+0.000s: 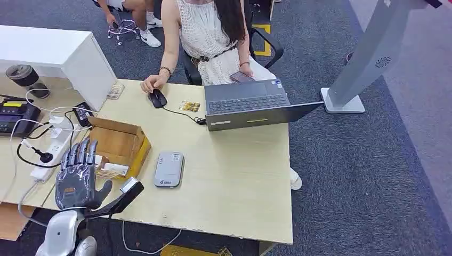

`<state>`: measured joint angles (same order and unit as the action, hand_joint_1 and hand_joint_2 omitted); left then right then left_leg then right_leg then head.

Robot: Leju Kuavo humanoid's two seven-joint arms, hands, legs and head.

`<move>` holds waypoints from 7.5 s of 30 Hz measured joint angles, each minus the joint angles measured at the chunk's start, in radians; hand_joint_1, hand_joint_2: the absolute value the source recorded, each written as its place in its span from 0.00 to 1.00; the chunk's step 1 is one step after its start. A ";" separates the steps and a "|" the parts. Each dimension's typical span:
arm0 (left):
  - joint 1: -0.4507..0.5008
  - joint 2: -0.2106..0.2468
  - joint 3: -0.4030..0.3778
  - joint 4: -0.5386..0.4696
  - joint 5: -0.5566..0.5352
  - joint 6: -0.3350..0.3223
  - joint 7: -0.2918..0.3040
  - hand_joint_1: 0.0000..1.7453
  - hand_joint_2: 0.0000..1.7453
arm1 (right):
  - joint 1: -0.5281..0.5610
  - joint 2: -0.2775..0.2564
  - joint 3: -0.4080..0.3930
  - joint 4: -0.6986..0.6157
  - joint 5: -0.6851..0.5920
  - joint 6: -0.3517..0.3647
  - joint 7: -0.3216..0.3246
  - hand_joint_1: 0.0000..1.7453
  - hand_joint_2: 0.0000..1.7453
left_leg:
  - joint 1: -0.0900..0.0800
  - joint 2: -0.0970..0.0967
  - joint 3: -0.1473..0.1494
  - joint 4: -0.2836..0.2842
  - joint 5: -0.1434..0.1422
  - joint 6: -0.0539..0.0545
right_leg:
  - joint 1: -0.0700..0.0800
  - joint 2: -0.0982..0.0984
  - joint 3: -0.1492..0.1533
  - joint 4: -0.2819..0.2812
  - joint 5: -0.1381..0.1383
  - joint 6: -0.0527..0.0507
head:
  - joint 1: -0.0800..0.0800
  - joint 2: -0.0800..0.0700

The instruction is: Pass the card to the sensor for recognition and then transmit it.

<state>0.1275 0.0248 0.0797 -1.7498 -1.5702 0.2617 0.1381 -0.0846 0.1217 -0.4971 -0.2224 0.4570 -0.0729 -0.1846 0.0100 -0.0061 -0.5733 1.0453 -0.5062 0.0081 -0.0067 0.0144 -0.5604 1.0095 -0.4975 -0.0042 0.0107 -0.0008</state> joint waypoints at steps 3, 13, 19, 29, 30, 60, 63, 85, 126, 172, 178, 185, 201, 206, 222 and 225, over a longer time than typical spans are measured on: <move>-0.011 0.013 0.000 0.029 -0.001 -0.014 0.035 0.00 1.00 | -0.002 0.000 -0.001 0.000 0.015 0.002 0.002 0.00 0.00 | 0.000 0.000 0.000 0.000 0.000 0.000 | 0.000 0.000 0.000 0.000 0.000 0.000 | 0.000 0.000; -0.025 0.038 0.000 0.090 -0.001 -0.023 0.068 0.00 1.00 | -0.004 0.000 -0.005 0.000 0.027 0.003 0.010 0.00 0.00 | 0.000 0.000 0.000 0.000 0.000 0.000 | 0.000 0.000 0.000 0.000 0.000 0.000 | 0.000 0.000; -0.028 0.045 0.000 0.115 -0.001 -0.022 0.063 0.00 1.00 | -0.005 0.000 -0.005 0.000 0.033 0.003 0.010 0.00 0.00 | 0.000 0.000 0.000 0.000 0.000 0.000 | 0.000 0.000 0.000 0.000 0.000 0.000 | 0.000 0.000; -0.035 0.051 0.000 0.137 -0.001 -0.022 0.063 0.00 1.00 | -0.009 0.003 -0.020 0.000 0.033 0.006 0.009 0.00 0.00 | 0.000 0.000 0.000 0.000 0.000 0.000 | 0.000 0.000 0.000 0.000 0.000 0.000 | 0.000 0.000; -0.037 0.052 0.000 0.138 -0.001 -0.022 0.063 0.00 1.00 | -0.009 0.003 -0.022 0.000 0.033 0.007 0.009 0.00 0.00 | 0.000 0.000 0.000 0.000 0.000 0.000 | 0.000 0.000 0.000 0.000 0.000 0.000 | 0.000 0.000; -0.069 0.064 -0.001 0.169 -0.001 -0.035 0.073 0.00 1.00 | -0.013 0.003 -0.037 -0.001 0.068 0.021 0.010 0.00 0.00 | 0.000 0.000 0.000 0.000 0.000 0.000 | 0.000 0.000 0.000 0.000 0.000 0.000 | 0.000 0.000; -0.075 0.064 -0.001 0.173 -0.001 -0.039 0.073 0.00 1.00 | -0.014 0.003 -0.037 -0.001 0.069 0.021 0.010 0.00 0.00 | 0.000 0.000 0.000 0.000 0.000 0.000 | 0.000 0.000 0.000 0.000 0.000 0.000 | 0.000 0.000; -0.113 0.057 0.010 0.266 -0.001 -0.064 -0.001 1.00 1.00 | -0.020 0.003 -0.037 -0.001 0.103 0.033 0.014 0.00 0.00 | 0.000 0.000 0.000 0.000 0.000 0.000 | 0.000 0.000 0.000 0.000 0.000 0.000 | 0.000 0.000; -0.314 0.045 -0.006 0.252 -0.001 -0.110 0.028 0.22 1.00 | -0.047 0.006 -0.074 0.000 0.175 0.058 0.027 0.00 1.00 | 0.000 -0.001 0.000 0.000 0.001 0.001 | 0.000 -0.001 0.000 0.000 0.001 0.000 | 0.000 0.000; -0.132 0.016 -0.224 0.008 -0.001 -0.076 -0.086 0.00 1.00 | -0.019 0.006 -0.222 0.002 0.171 0.048 -0.020 0.00 1.00 | 0.000 0.002 -0.001 0.000 0.000 0.001 | 0.000 0.002 -0.001 0.000 0.001 0.000 | 0.000 0.000; -0.009 0.011 -0.126 -0.049 0.011 -0.043 -0.096 0.00 1.00 | -0.005 0.005 -0.236 0.000 0.187 0.052 -0.037 0.00 1.00 | 0.000 0.001 -0.001 0.000 -0.001 0.000 | 0.000 0.001 -0.001 0.000 0.000 0.000 | 0.000 0.000; 0.008 0.004 -0.029 -0.049 0.005 -0.053 -0.103 0.00 1.00 | -0.006 0.005 -0.238 -0.002 0.211 0.051 -0.035 0.00 1.00 | 0.000 0.001 -0.001 0.000 0.001 0.000 | 0.000 0.001 -0.001 0.000 0.000 0.000 | 0.000 0.000; -0.045 -0.005 0.254 0.106 0.000 -0.063 -0.055 0.00 1.00 | -0.013 0.024 -0.238 -0.011 0.275 0.043 -0.004 0.00 1.00 | 0.000 0.000 -0.001 0.000 0.001 0.000 | 0.000 0.001 -0.001 0.000 0.000 0.000 | 0.000 0.000; -0.056 -0.004 0.280 0.143 0.000 -0.065 -0.054 0.00 1.00 | -0.014 0.029 -0.238 -0.015 0.284 0.050 -0.002 0.00 1.00 | 0.000 0.000 -0.001 0.000 0.001 0.000 | 0.000 0.000 0.000 0.000 0.000 0.000 | 0.000 0.000; -0.066 -0.002 0.266 0.177 -0.001 -0.074 -0.031 0.00 1.00 | -0.018 0.032 -0.241 -0.016 0.302 0.053 -0.001 0.00 1.00 | 0.000 0.001 0.000 0.000 0.001 0.000 | 0.000 0.001 -0.001 0.000 0.000 0.000 | 0.000 0.000; -0.067 0.004 0.230 0.178 -0.001 -0.080 -0.014 0.00 1.00 | -0.018 0.033 -0.246 -0.016 0.304 0.054 0.000 0.00 1.00 | 0.000 0.000 0.000 0.000 0.001 0.000 | 0.000 0.000 -0.001 0.000 0.000 0.000 | 0.000 0.000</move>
<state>0.0609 0.0290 0.3097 -1.5717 -1.5713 0.1812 0.1244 -0.1029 0.1549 -0.7427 -0.2384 0.7607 -0.0191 -0.1846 0.0100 -0.0057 -0.5736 1.0453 -0.5054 0.0084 -0.0067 0.0149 -0.5612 1.0099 -0.4972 -0.0040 0.0107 -0.0008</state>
